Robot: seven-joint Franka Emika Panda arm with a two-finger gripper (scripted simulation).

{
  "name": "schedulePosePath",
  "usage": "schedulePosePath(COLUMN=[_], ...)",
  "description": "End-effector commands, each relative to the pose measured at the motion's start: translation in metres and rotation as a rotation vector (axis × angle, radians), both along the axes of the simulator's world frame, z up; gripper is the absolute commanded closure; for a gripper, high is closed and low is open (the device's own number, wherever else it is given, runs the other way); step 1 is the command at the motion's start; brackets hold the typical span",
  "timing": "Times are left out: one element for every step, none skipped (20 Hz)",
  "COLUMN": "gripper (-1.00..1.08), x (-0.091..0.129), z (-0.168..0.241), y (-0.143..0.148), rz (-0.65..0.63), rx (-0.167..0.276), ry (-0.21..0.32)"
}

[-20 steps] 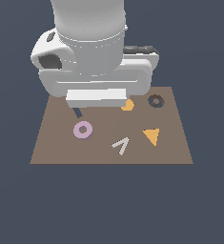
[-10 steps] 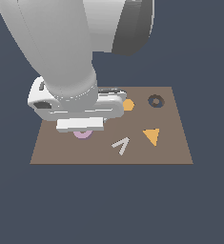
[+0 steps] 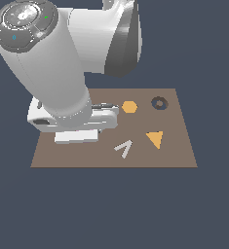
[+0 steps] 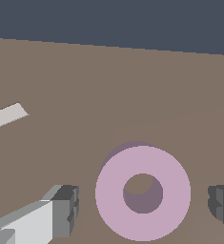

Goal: Insert a designated object into the corresponding slot on a board.

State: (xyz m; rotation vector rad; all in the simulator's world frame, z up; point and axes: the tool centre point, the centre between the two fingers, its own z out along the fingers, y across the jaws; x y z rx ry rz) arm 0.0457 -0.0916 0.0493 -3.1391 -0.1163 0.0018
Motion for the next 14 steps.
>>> schedulePosePath(gripper=[-0.92,-0.92,-0.92,-0.92,-0.92,-0.92,-0.92,-0.92,-0.92,-0.92,-0.92,-0.92,-0.92,-0.92], x=[0.001,0.001,0.001,0.001,0.001,0.001,0.001,0.001,0.001,0.001,0.001,0.001,0.001,0.001], z=[-0.001,-0.001,-0.001,0.000,0.001,0.000,-0.001,-0.002,-0.004,-0.006,-0.010,-0.014,-0.016,-0.018], y=[-0.001,-0.001,0.000,0.000,0.000,0.000,0.000,0.000,0.000,0.000,0.000,0.000,0.000,0.000], rz=[0.002,0.002,0.002,0.001,0.001,0.001,0.001,0.001,0.001,0.001,0.001,0.001,0.001,0.001], rx=[0.000,0.000,0.000,0.000,0.000,0.000,0.000,0.000,0.000,0.000,0.000,0.000,0.000,0.000], ry=[0.000,0.000,0.000,-0.001,-0.001,0.000,0.000,0.000,0.000,0.000,0.000,0.000,-0.001,-0.001])
